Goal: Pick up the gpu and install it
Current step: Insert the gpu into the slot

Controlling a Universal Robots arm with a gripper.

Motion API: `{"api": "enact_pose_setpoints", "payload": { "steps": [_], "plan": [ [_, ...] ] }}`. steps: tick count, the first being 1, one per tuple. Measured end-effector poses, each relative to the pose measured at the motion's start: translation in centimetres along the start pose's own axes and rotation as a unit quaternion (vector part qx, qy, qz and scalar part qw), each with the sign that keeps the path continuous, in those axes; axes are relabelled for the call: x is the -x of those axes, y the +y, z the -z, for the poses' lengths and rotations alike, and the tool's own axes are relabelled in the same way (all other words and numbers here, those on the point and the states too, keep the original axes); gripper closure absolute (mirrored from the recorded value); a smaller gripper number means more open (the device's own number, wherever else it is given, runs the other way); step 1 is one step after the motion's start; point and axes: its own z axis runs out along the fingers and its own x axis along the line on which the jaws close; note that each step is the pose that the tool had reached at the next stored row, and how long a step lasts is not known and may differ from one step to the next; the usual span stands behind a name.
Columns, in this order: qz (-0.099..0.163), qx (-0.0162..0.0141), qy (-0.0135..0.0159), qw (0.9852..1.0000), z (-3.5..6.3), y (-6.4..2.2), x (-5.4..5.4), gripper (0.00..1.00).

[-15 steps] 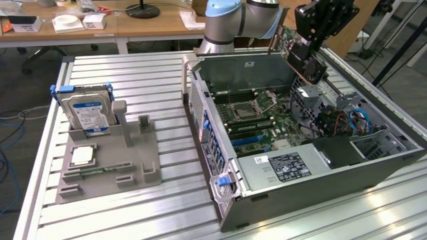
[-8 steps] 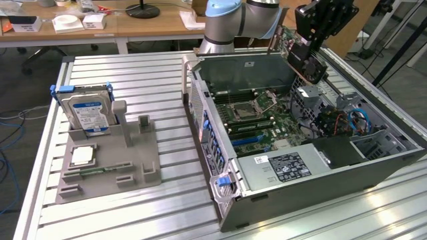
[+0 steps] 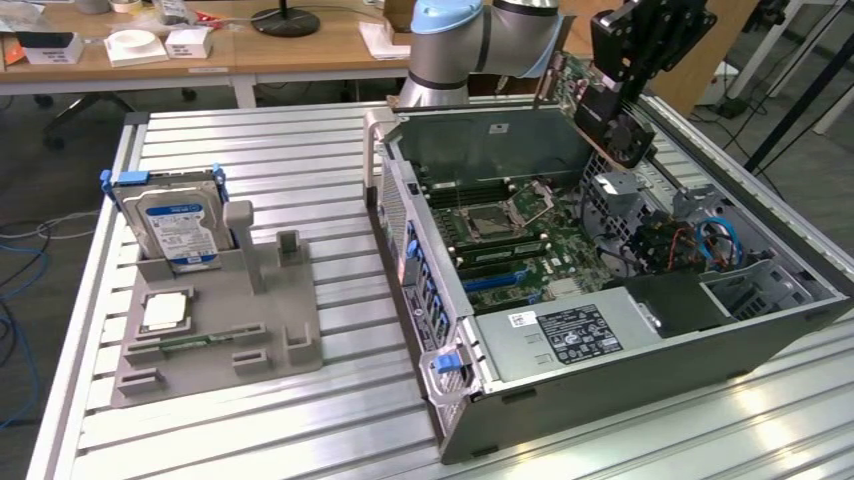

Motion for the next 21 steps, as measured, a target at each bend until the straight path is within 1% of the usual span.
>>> {"api": "enact_pose_setpoints", "payload": {
  "steps": [21],
  "plan": [
    [0.030, 0.0007, 0.0015, 0.9996, 0.00, 0.00, 0.00, 0.74]
  ]
}}
